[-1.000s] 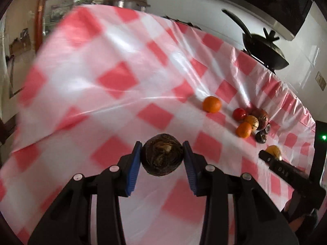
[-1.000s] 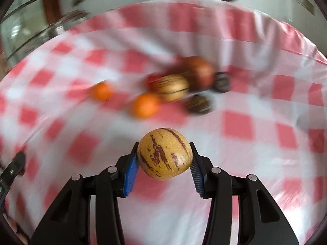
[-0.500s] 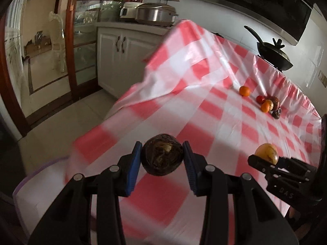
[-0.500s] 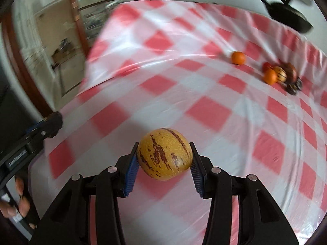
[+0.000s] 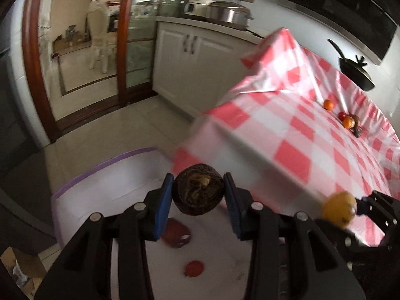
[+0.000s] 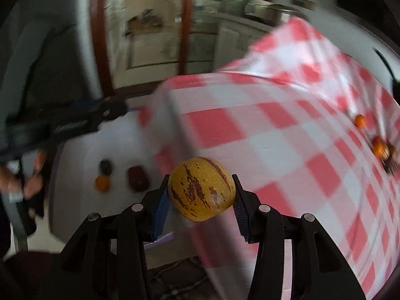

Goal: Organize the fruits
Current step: 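Carry the brown fruit and yellow melon with both tools over the white box, then open the left tool to drop the brown fruit while the right tool drops the melon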

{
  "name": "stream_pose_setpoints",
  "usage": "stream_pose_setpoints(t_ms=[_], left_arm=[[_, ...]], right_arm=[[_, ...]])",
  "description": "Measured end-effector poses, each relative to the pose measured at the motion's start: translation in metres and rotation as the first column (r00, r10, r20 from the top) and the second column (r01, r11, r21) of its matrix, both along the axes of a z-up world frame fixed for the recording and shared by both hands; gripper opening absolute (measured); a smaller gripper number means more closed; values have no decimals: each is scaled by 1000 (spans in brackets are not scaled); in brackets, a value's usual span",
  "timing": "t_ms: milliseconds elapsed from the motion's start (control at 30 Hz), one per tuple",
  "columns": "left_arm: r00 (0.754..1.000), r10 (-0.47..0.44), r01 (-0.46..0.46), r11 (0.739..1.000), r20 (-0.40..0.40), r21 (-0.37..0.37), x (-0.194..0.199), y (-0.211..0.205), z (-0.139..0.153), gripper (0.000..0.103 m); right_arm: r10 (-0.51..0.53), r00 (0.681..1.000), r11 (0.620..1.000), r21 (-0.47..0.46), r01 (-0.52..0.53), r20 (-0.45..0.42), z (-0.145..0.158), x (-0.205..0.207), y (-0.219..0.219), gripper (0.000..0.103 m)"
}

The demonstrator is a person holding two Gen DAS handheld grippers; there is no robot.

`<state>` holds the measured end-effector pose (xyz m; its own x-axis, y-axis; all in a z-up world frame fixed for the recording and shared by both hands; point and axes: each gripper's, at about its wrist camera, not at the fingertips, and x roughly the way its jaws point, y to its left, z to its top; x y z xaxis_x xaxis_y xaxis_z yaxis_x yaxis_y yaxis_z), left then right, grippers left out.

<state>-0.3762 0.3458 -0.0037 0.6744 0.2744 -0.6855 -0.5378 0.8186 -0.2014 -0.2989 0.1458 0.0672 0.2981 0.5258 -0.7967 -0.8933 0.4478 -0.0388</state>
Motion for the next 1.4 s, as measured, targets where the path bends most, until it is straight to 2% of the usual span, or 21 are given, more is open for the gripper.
stream_pose_setpoints(t_ms=[133,233,333,467,567,667,767,933,1067,1133,1200,1333,1400], left_arm=[[998,57,-57,998,-18,-28,-23,20,-14,41],[995,86,-88,995,-49,-45,-34,30,-29,41],[990,96,-103,993,-101,-61,-39,37,-50,41],[978,103,-122,988,-181,-97,-40,43,-80,41],[969,105,-131,986,-224,-105,-39,44,-96,41],[958,108,-138,986,-265,-94,-37,44,-108,41],[947,121,-162,980,-298,-115,-35,47,-121,41],[940,144,-192,973,-308,-131,-38,53,-129,41],[935,144,-199,969,-326,-144,-35,56,-133,41],[934,144,-199,970,-327,-142,-34,56,-133,48],[934,152,-205,970,-324,-133,-34,56,-131,59],[934,163,-216,967,-317,-138,-34,59,-133,68],[937,172,-225,963,-304,-148,-36,61,-131,77]], right_arm=[[132,990,991,-15,-132,51,-3,-41,13,46],[234,968,972,-62,-229,88,-12,-70,22,46],[315,945,944,-129,-303,91,-31,-92,31,46],[362,930,915,-214,-342,61,-62,-106,37,46],[363,931,903,-254,-346,23,-82,-105,40,46],[346,938,903,-266,-339,-20,-94,-100,43,46],[322,944,905,-270,-328,-70,-108,-93,47,46],[281,946,913,-260,-315,-160,-126,-81,50,46],[273,948,915,-261,-309,-165,-132,-78,53,46],[273,947,914,-261,-310,-171,-133,-78,53,46],[262,947,919,-250,-304,-188,-132,-78,55,46],[200,947,944,-208,-255,-253,-128,-64,59,47],[193,948,946,-207,-248,-254,-128,-59,59,47]])
